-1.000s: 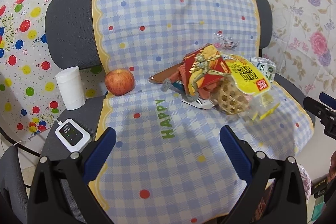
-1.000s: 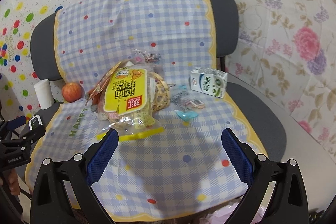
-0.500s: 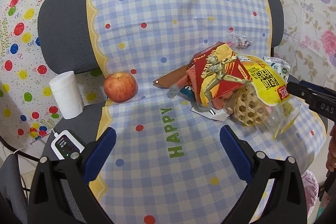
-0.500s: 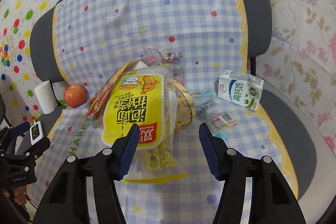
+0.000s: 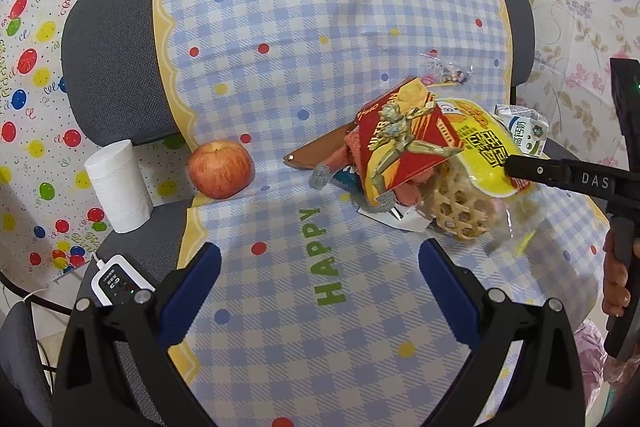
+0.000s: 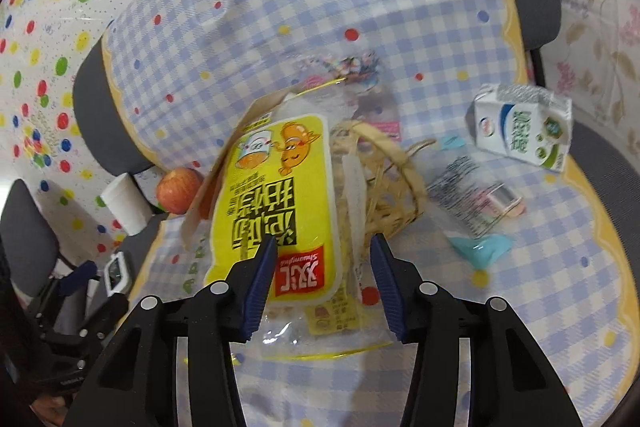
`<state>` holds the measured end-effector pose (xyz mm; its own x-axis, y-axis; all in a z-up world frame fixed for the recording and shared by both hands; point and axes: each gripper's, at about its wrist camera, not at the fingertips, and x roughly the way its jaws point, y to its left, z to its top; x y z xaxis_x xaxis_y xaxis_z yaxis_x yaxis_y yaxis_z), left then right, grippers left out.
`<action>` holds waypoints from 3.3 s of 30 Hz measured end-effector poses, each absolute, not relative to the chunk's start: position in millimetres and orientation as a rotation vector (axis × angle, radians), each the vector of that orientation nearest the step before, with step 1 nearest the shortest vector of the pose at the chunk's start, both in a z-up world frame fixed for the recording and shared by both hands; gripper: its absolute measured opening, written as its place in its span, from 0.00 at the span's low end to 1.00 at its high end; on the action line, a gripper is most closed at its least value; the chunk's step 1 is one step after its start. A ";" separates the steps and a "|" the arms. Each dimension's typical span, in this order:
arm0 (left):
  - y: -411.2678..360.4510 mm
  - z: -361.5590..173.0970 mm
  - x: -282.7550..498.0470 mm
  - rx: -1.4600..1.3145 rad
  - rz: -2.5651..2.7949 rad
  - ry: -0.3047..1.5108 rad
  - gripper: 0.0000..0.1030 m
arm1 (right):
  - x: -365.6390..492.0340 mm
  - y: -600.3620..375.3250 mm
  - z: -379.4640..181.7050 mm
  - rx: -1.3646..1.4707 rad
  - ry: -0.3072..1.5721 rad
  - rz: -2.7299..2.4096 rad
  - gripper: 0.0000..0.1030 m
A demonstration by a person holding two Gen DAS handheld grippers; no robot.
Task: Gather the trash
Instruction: 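Lift the yellow snack bag with the right gripper while the left gripper grasps the bamboo basket, then carry the yellow snack bag with the right gripper over the pink trash bin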
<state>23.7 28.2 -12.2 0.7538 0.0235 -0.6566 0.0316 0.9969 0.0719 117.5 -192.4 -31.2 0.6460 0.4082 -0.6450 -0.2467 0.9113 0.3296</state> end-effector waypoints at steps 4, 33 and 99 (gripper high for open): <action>28.2 -9.7 16.5 0.083 -0.005 0.712 0.93 | 110.7 -186.5 -26.9 0.224 0.773 0.412 0.29; 10.4 -6.9 28.0 0.076 -0.101 0.612 0.68 | -6.0 -215.2 41.2 -0.145 0.451 0.013 0.07; -168.6 -33.3 -163.6 0.137 -0.789 0.451 0.00 | -227.1 -342.9 -46.5 -0.067 0.663 -0.439 0.10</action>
